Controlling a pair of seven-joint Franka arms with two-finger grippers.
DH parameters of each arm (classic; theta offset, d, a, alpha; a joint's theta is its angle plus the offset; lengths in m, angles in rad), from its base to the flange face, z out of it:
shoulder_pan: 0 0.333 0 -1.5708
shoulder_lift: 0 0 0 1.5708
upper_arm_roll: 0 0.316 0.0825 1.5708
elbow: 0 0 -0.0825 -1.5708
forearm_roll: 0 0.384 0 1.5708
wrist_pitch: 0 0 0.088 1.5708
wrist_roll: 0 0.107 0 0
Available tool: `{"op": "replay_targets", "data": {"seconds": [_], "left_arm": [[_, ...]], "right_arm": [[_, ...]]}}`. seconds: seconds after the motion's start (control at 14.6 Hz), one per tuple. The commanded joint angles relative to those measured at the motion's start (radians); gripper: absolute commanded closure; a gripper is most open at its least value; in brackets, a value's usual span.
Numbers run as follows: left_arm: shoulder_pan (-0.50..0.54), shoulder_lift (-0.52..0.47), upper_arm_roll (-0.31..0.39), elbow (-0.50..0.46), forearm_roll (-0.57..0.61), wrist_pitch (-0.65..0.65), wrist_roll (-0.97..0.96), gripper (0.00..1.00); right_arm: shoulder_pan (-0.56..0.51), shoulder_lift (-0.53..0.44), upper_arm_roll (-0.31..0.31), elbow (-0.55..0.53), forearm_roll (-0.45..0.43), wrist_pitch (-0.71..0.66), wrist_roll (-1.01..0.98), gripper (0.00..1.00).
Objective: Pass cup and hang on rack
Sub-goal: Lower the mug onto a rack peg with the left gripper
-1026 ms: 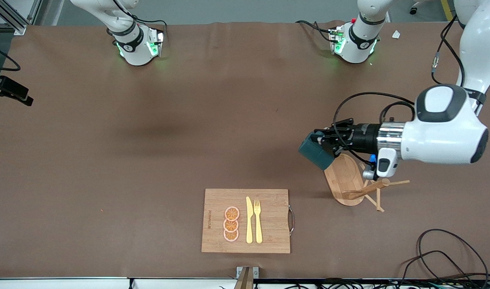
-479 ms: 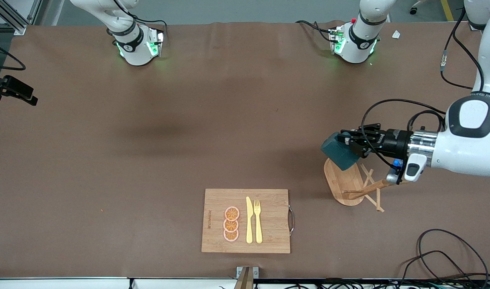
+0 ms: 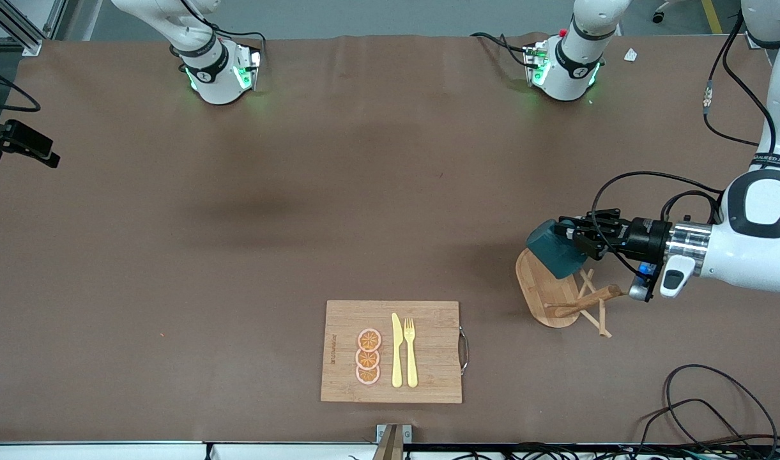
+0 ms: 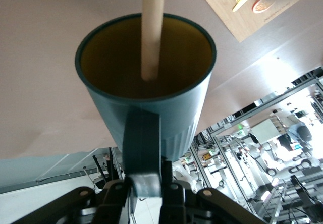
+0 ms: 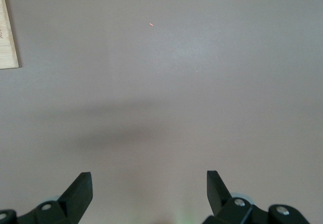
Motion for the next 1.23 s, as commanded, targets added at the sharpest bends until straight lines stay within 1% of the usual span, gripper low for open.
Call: {"op": "replay_targets", "data": {"seconds": [0.0, 0.27, 0.62, 0.75, 0.82, 0.96, 1.09, 1.16], "left_arm": [[0.005, -0.014, 0.029, 0.021, -0.045, -0.023, 0.034, 1.00], [0.005, -0.014, 0.063, 0.051, -0.103, -0.035, 0.064, 0.99], [0.005, -0.005, 0.127, 0.051, -0.156, -0.037, 0.148, 0.99], [0.005, 0.002, 0.133, 0.051, -0.165, -0.041, 0.156, 0.95], [0.004, 0.002, 0.133, 0.051, -0.171, -0.041, 0.157, 0.91], [0.004, 0.002, 0.133, 0.051, -0.177, -0.041, 0.157, 0.72], [0.004, -0.004, 0.133, 0.051, -0.177, -0.041, 0.143, 0.49], [0.004, -0.008, 0.132, 0.051, -0.176, -0.041, 0.142, 0.30]], "right_arm": [[0.001, -0.026, -0.002, -0.019, 0.003, -0.005, 0.013, 0.00], [0.001, -0.026, 0.000, -0.019, 0.003, -0.005, 0.013, 0.00], [0.001, -0.026, 0.000, -0.019, 0.003, -0.003, 0.012, 0.00], [0.001, -0.026, 0.000, -0.019, 0.003, -0.005, 0.012, 0.00], [0.001, -0.026, 0.000, -0.019, 0.003, -0.003, 0.012, 0.00], [0.001, -0.026, 0.000, -0.019, 0.003, -0.005, 0.012, 0.00], [0.000, -0.026, -0.002, -0.019, 0.003, -0.005, 0.009, 0.00], [0.000, -0.026, -0.002, -0.019, 0.003, -0.005, 0.009, 0.00]]}}
